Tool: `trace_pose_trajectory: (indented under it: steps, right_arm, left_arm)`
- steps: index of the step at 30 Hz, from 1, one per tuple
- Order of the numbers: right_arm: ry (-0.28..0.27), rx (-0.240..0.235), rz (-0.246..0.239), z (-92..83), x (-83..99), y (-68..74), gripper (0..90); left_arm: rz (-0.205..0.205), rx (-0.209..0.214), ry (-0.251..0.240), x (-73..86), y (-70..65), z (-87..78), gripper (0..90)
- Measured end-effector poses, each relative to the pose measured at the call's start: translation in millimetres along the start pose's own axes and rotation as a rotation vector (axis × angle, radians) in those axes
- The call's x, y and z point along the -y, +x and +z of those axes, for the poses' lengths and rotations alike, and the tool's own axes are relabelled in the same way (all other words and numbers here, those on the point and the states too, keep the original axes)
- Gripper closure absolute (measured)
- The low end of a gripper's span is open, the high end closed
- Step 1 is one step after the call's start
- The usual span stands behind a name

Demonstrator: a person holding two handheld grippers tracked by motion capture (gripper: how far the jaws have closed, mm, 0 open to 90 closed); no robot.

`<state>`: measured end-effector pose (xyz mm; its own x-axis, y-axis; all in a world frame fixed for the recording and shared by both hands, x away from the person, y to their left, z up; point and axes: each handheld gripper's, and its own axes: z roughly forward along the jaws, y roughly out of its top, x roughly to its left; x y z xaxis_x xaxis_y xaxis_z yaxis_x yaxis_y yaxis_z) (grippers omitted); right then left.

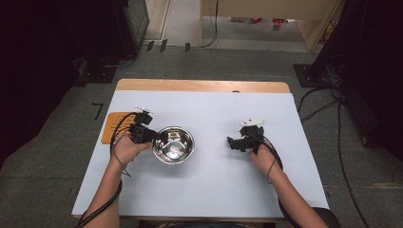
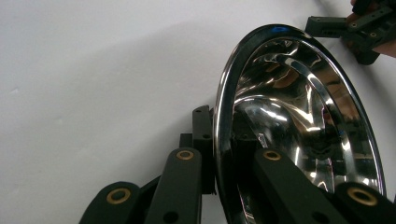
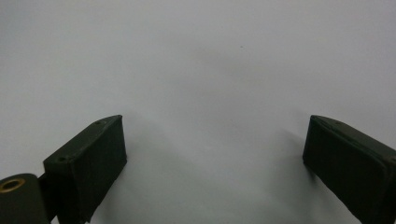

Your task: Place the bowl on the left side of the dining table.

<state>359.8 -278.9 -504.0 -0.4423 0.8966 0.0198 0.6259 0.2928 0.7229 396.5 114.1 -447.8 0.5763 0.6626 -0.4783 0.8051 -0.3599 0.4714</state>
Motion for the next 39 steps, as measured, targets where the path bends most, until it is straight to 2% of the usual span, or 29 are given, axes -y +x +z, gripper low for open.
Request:
trace_pose_trajectory:
  steps: [15, 39]
  right_arm:
    - [0.001, 0.000, 0.000, 0.0, 0.0, 0.0, 5.7]
    - [0.001, 0.000, 0.000, 0.0, 0.0, 0.0, 5.7]
  left_arm:
    - [-0.026, -0.003, -0.011, 1.3, 7.3, -5.4, 85.9]
    - [-0.054, -0.037, -0.038, 4.7, 20.3, -17.5, 85.9]
